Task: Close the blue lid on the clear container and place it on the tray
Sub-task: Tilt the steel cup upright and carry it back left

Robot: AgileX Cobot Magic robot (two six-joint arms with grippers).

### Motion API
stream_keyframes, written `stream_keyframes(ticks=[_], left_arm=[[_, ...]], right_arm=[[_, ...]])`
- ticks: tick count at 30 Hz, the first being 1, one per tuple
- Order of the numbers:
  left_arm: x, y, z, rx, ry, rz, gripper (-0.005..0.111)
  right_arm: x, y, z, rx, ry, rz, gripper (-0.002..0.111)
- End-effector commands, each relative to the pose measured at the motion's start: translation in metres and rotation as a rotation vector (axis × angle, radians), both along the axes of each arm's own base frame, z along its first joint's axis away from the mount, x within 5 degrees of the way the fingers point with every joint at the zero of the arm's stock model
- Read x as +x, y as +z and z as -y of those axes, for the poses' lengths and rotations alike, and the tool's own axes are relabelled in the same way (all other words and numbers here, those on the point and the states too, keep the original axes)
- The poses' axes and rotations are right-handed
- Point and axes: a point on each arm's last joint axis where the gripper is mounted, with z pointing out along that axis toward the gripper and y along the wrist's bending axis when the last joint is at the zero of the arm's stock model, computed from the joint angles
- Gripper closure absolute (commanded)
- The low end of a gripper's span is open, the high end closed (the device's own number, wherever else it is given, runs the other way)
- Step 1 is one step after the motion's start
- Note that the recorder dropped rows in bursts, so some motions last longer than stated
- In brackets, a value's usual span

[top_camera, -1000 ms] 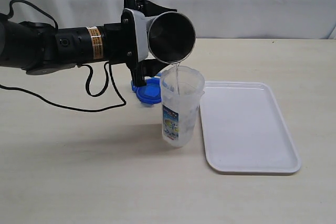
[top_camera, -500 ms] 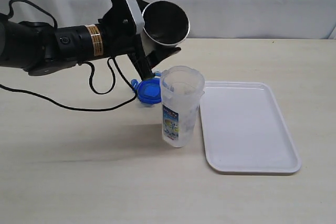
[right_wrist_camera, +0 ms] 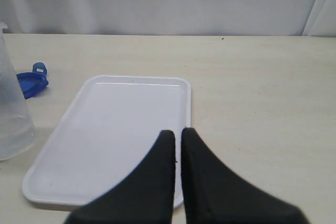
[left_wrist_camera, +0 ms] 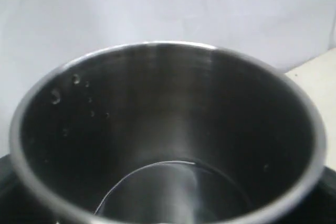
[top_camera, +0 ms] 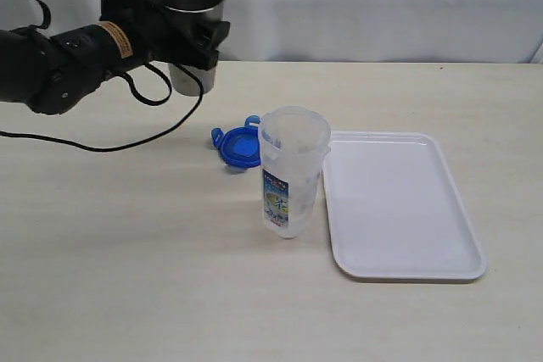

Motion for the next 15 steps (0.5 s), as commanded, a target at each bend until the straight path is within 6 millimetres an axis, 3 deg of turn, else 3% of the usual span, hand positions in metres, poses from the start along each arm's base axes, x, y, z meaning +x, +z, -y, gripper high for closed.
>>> stream_keyframes(ticks=[1,15], left_arm=[[0.014,0.006,-0.033,-0.115,0.100,0.013,0.107],[0.030,0.007,-0.148,-0.136,0.363,0.048,0.107]], right_arm=[[0.000,0.000,0.000,-0.005,-0.004,0.005,0.104],[0.000,0.000,0.000,-0.005,-0.004,0.005,0.104]])
